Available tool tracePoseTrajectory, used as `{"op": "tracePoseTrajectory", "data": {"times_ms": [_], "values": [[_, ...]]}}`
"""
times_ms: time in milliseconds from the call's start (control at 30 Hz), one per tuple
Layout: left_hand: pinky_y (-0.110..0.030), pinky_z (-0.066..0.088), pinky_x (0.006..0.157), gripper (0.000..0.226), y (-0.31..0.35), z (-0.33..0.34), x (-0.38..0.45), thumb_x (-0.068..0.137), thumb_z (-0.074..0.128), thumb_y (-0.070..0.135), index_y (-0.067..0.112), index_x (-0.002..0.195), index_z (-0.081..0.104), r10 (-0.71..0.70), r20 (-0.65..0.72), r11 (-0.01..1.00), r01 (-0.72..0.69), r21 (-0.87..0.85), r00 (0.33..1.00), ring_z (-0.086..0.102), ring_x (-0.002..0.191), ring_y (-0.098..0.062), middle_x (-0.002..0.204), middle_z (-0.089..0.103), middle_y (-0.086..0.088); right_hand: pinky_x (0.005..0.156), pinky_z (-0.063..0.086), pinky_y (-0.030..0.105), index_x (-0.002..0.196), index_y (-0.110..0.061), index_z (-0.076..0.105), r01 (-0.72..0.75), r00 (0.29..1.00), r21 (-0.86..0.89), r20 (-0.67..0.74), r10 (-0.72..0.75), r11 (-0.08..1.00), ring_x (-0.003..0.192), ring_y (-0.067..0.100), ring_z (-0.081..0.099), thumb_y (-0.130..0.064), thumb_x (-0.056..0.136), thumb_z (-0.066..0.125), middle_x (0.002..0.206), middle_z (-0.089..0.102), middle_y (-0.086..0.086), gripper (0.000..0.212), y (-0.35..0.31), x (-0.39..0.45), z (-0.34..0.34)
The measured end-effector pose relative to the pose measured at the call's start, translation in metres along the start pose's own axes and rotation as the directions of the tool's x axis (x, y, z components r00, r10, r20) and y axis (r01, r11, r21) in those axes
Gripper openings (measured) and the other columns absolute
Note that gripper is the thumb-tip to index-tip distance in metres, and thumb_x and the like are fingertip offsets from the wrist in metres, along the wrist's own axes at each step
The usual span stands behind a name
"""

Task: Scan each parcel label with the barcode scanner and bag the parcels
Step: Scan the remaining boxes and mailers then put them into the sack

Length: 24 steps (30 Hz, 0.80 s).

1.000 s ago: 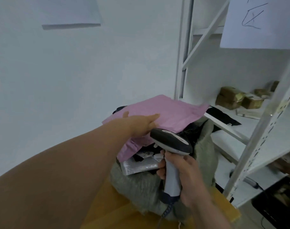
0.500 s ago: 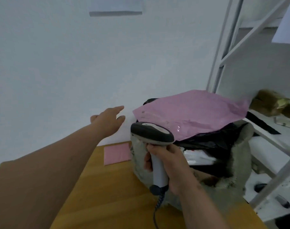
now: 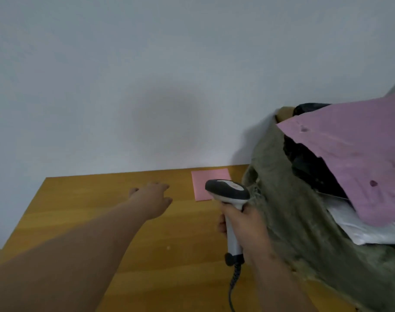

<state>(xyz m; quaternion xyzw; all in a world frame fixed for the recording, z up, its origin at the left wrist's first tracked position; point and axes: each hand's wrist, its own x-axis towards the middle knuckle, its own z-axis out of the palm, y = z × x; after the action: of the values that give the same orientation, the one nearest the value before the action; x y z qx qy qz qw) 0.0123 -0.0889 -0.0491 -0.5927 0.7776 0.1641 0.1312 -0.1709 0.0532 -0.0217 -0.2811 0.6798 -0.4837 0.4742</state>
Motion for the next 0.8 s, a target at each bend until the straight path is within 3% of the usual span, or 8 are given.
{"op": "tracePoseTrajectory", "data": {"times_ms": [200,300,400,500,600,700,800], "values": [[-0.049,0.023,0.115,0.063,0.013,0.037,0.068,0.098,0.045,0.049,0.031,0.153,0.021,0.09,0.033,0.996,-0.09,0.011,0.995,0.032,0.142,-0.026,0.16,0.023,0.001,0.06,0.05,0.033,0.076,-0.006,0.06,-0.105,0.994,-0.051,-0.028,0.104,0.993,0.059,0.019,0.059,-0.013,0.093,0.064,0.067,0.061,0.011,0.019,0.015,0.06,0.018],[-0.051,0.022,0.117,0.07,0.031,0.051,0.103,0.096,0.052,0.049,0.033,0.154,0.016,0.138,0.018,0.99,-0.138,0.039,0.99,0.028,0.144,-0.029,0.162,0.018,0.0,0.052,0.051,0.024,0.081,-0.005,0.062,-0.131,0.991,-0.056,-0.029,0.13,0.99,0.059,0.019,0.06,-0.015,0.093,0.066,0.07,0.062,0.013,0.016,0.023,0.097,0.02],[-0.052,0.018,0.118,0.078,0.047,0.068,0.139,0.093,0.057,0.05,0.036,0.154,0.01,0.224,-0.007,0.973,-0.224,0.06,0.974,0.018,0.148,-0.028,0.164,0.009,-0.001,0.048,0.05,0.019,0.08,-0.005,0.062,-0.16,0.986,-0.035,-0.042,0.158,0.987,0.062,0.023,0.059,-0.012,0.093,0.066,0.07,0.06,0.014,0.015,0.029,0.128,0.02],[-0.054,0.01,0.12,0.087,0.058,0.083,0.169,0.089,0.061,0.052,0.04,0.154,0.003,0.319,-0.026,0.945,-0.316,0.083,0.947,0.002,0.151,-0.027,0.164,-0.005,0.001,0.049,0.049,0.023,0.085,-0.007,0.064,-0.216,0.976,-0.025,-0.019,0.215,0.976,0.063,0.025,0.059,-0.013,0.093,0.067,0.067,0.06,0.012,0.01,0.035,0.152,0.019],[-0.054,0.002,0.12,0.092,0.063,0.095,0.189,0.088,0.061,0.054,0.04,0.154,-0.002,0.337,0.068,0.933,-0.343,0.109,0.939,-0.01,0.15,-0.025,0.163,-0.014,0.002,0.05,0.047,0.028,0.092,-0.006,0.065,-0.274,0.962,-0.014,-0.002,0.274,0.962,0.056,0.022,0.058,-0.012,0.092,0.068,0.062,0.06,0.008,0.007,0.04,0.168,0.018],[-0.055,0.005,0.119,0.09,0.064,0.098,0.201,0.086,0.061,0.057,0.04,0.154,0.004,0.323,0.103,0.928,-0.337,0.161,0.941,-0.001,0.15,-0.025,0.164,-0.005,0.002,0.05,0.045,0.03,0.098,-0.003,0.065,-0.313,0.95,0.01,-0.011,0.313,0.95,0.056,0.023,0.057,-0.011,0.091,0.068,0.067,0.06,0.011,0.011,0.041,0.174,0.016],[-0.051,0.019,0.116,0.078,0.068,0.091,0.201,0.086,0.063,0.052,0.036,0.15,0.022,0.355,0.025,0.909,-0.351,0.226,0.935,0.024,0.143,-0.028,0.157,0.022,-0.001,0.052,0.044,0.031,0.096,-0.004,0.065,-0.33,0.944,0.018,-0.009,0.33,0.944,0.055,0.023,0.056,-0.012,0.091,0.068,0.068,0.059,0.012,0.01,0.04,0.173,0.013]]}}
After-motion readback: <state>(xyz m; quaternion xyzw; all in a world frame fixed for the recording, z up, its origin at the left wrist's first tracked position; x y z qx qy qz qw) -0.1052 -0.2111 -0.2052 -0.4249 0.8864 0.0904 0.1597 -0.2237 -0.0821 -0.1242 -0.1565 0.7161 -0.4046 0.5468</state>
